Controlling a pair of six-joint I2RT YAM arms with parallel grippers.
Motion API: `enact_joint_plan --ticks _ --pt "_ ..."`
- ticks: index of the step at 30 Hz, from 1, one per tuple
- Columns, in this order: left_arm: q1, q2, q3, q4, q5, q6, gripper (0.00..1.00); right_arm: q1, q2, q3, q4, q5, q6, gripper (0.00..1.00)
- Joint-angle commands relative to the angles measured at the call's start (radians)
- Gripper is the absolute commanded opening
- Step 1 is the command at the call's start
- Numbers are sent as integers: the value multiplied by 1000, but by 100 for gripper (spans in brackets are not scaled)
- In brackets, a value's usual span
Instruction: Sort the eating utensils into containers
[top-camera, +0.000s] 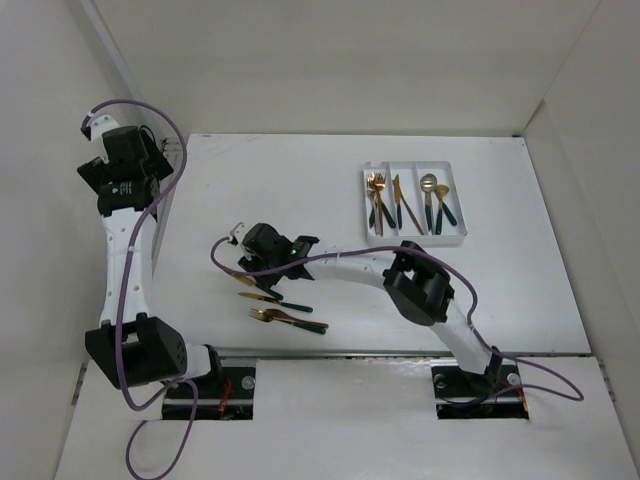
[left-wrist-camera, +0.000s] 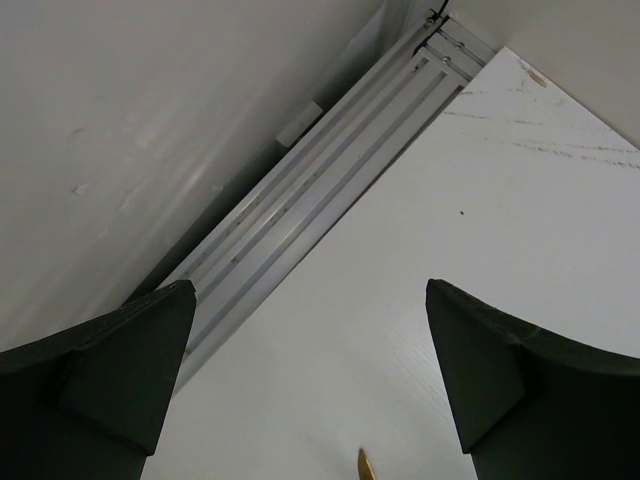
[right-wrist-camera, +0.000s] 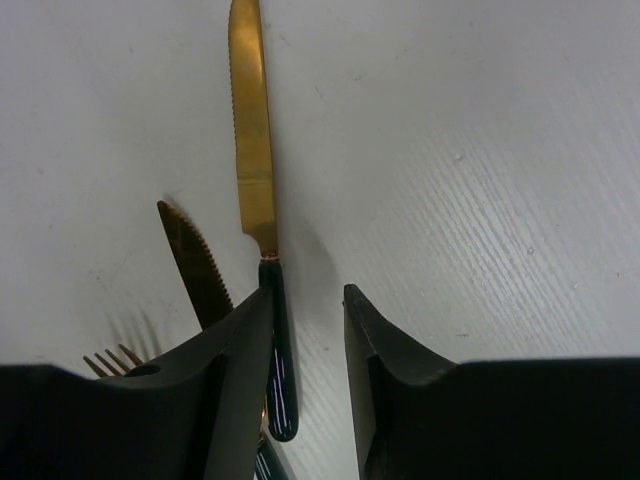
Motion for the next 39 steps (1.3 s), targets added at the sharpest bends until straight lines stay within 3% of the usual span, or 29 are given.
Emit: enact_joint_plan --ticks 1,19,26,31,39 --pt "-1 -48 -24 17 -4 -3 100 24 10 48 44 24 -8 40" --pt "8 -48 -34 17 4 6 100 49 120 140 -103 189 -30 39" --pt "17 -39 -34 17 15 6 100 49 45 -13 -79 -10 -60 43" --pt "17 -30 -34 17 35 6 100 49 83 13 -88 -79 -93 43" --pt "17 -30 -34 17 35 6 100 39 122 42 -110 -4 -62 11"
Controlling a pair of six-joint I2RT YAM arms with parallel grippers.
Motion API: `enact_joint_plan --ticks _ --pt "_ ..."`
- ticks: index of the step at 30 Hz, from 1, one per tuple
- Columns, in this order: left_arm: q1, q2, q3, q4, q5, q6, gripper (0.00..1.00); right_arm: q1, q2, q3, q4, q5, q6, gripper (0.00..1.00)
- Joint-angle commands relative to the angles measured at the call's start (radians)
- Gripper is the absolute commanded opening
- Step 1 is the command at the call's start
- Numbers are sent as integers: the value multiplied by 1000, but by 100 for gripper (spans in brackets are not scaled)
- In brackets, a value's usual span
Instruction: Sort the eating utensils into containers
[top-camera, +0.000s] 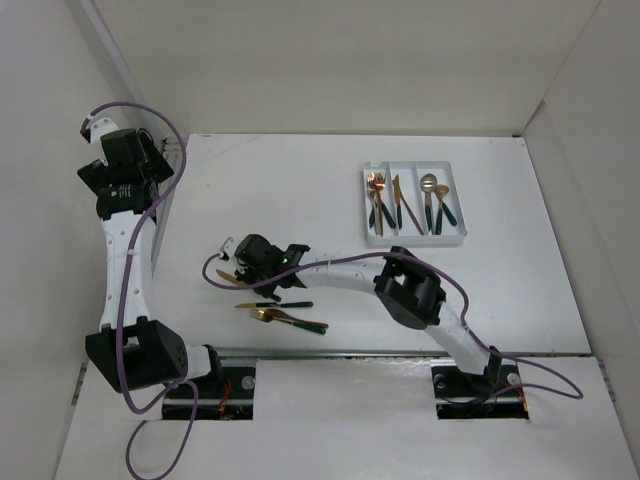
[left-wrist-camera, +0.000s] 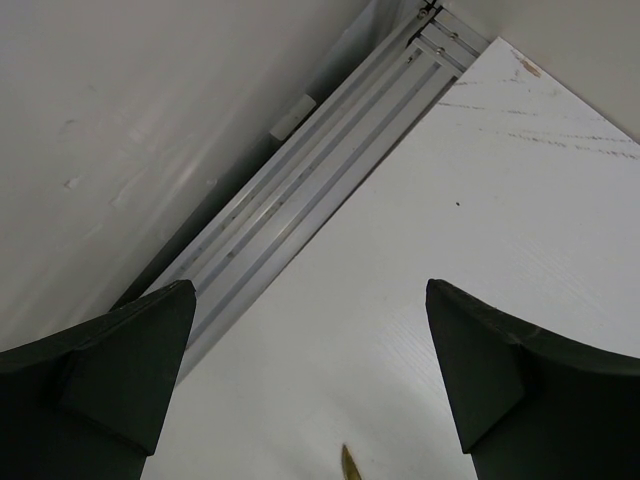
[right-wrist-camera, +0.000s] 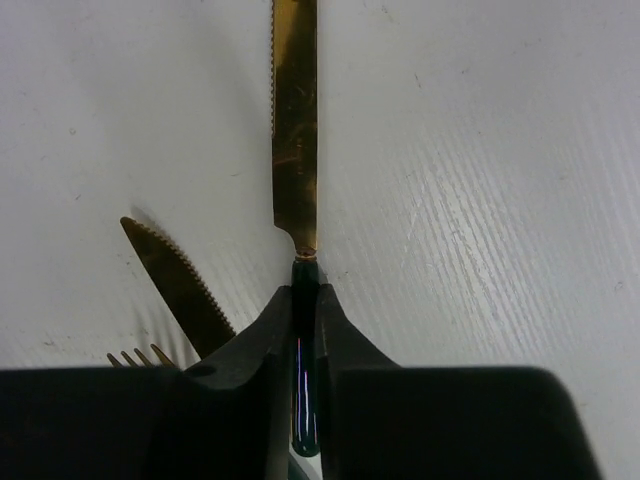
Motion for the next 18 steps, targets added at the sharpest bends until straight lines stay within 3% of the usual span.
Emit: enact_joint_plan --ticks 1,3,9,18 --pt "6 -9 -7 17 2 5 100 -5 48 -14 -72 34 17 7" --pt "6 -9 -16 17 2 5 100 -25 37 -14 -51 45 43 0" --pt "6 -9 -16 26 21 5 100 -95 -82 -23 13 63 112 0" --pt "6 -9 -25 26 39 5 100 -364 -393 -192 176 75 278 0"
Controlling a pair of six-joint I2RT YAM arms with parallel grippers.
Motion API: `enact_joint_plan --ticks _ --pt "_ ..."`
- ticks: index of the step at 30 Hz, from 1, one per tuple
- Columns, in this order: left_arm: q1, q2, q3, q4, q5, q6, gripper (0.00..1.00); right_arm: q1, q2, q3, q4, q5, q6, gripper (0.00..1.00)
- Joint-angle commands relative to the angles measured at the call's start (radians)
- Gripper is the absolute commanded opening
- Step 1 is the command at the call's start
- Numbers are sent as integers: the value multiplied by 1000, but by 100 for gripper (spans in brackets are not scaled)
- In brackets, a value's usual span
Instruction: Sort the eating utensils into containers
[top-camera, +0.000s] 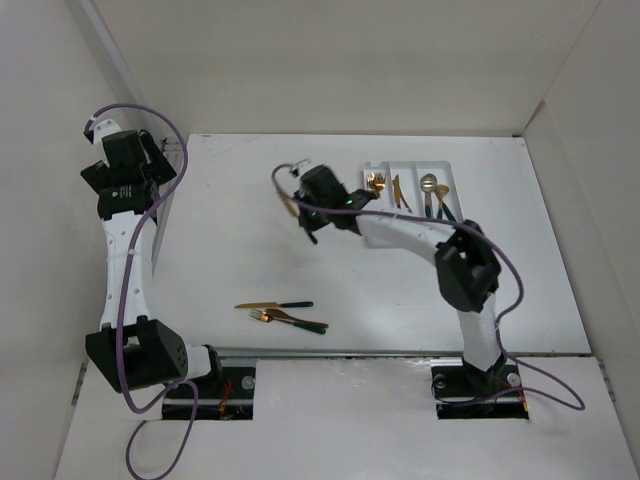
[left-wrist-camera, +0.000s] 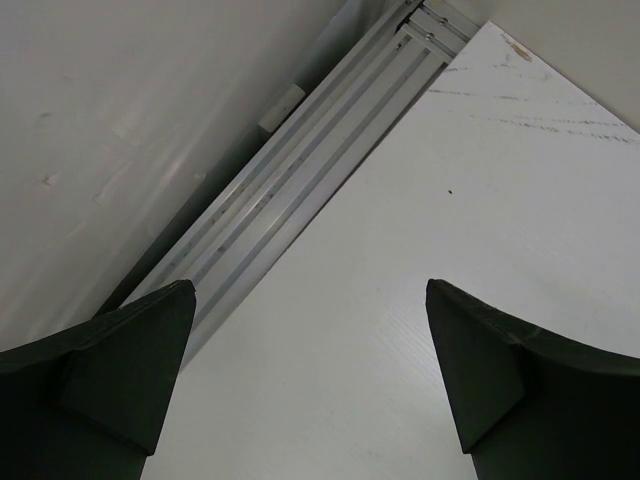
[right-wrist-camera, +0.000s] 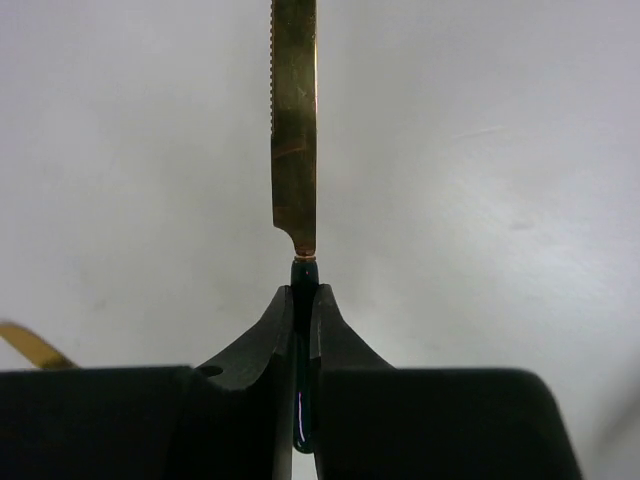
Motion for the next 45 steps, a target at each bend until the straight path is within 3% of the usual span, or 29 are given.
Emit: enact_joint_plan --ticks 1,5,9,13,24,26,28,30,31,37,41,45 --pt "6 -10 -12 25 9 3 100 -106 -198 -44 127 28 74 0" --pt "6 -10 -12 25 9 3 100 -263 -273 -132 118 28 85 0" --pt "6 -10 -12 35 9 3 100 -362 -295 -248 127 175 76 0" --pt "6 -10 -21 35 9 3 100 -506 -265 -283 127 89 65 0" --pt "6 9 -40 35 50 -6 100 -573 -139 -243 88 100 61 0" --pt "6 9 -40 44 59 -6 100 -573 -128 -220 71 112 61 6" --pt "6 9 -40 44 59 -6 100 -573 -128 -200 37 172 61 32" --pt "6 9 -49 44 59 -6 100 -573 -149 -200 28 195 61 50" --pt "6 9 -49 44 59 -6 100 -573 -171 -243 46 206 49 53" --pt "6 9 -58 53 88 -6 100 -408 -410 -383 164 265 -123 60" --pt "6 9 -69 62 88 -6 100 -153 -441 -432 112 -42 -321 60" --pt "6 18 -69 62 88 -6 100 26 -323 -372 -12 -182 -447 60"
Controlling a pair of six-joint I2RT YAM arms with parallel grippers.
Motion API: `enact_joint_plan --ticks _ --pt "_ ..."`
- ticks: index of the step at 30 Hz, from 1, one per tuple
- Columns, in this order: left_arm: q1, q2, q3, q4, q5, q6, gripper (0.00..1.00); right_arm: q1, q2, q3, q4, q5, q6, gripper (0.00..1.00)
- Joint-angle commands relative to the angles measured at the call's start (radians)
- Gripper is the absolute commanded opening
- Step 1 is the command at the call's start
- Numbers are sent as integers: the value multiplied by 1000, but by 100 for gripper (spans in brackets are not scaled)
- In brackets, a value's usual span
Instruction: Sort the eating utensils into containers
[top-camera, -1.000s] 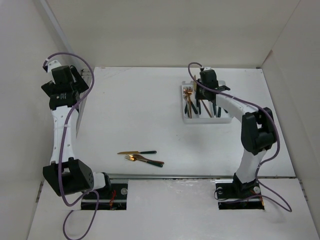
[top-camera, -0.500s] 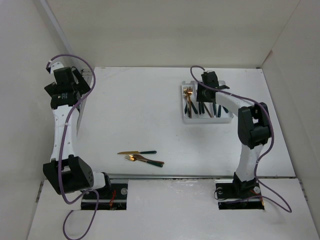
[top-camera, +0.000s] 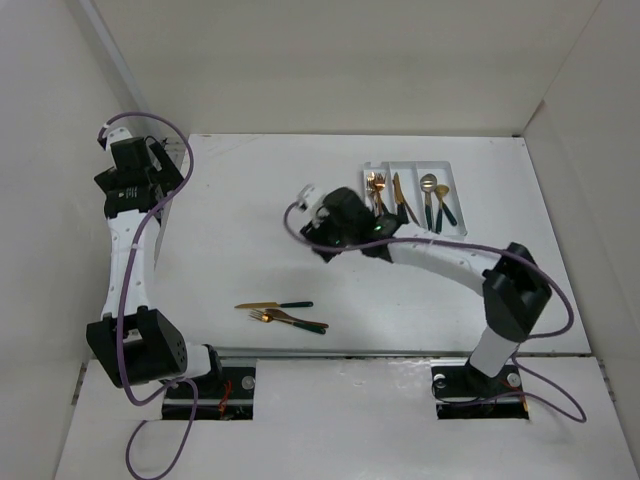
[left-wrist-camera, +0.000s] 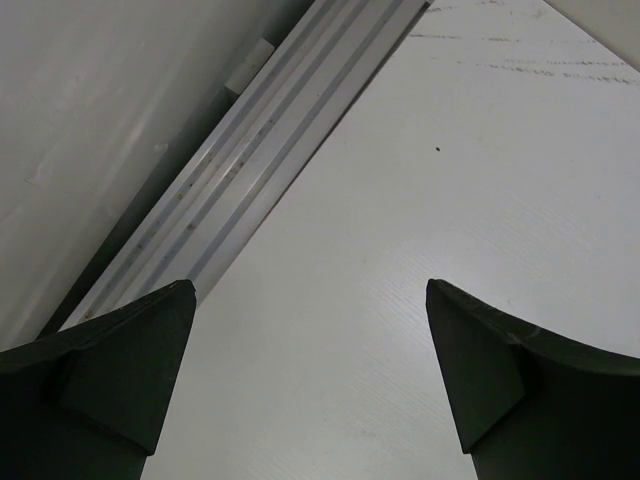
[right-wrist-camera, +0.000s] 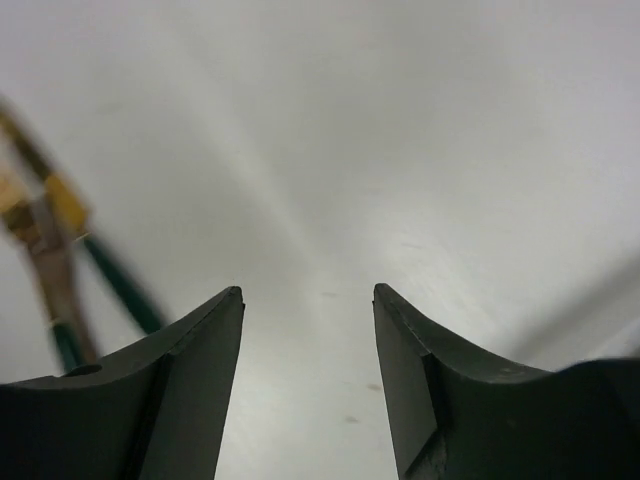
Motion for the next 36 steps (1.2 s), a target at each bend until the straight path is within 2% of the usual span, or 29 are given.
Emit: enact_joint_plan --ticks 1,5,13,18,26,30,36 --pt "6 -7 -5 39 4 -3 100 105 112 51 -125 -193 -165 60" --pt "6 -18 -16 39 13 -3 100 176 226 145 -198 -290 -206 58" --pt "6 -38 -25 39 13 -3 100 216 310 192 -195 -302 -182 57" --pt "6 -47 -34 39 13 -3 100 236 335 180 -204 -269 -182 57" --pt "6 -47 -34 48 24 -3 100 245 278 171 -164 -248 -153 57" --pt "6 -47 -43 48 24 -3 100 271 315 180 -164 -248 -153 57" --pt "6 -47 -43 48 24 -3 100 305 406 212 -164 -167 -116 57"
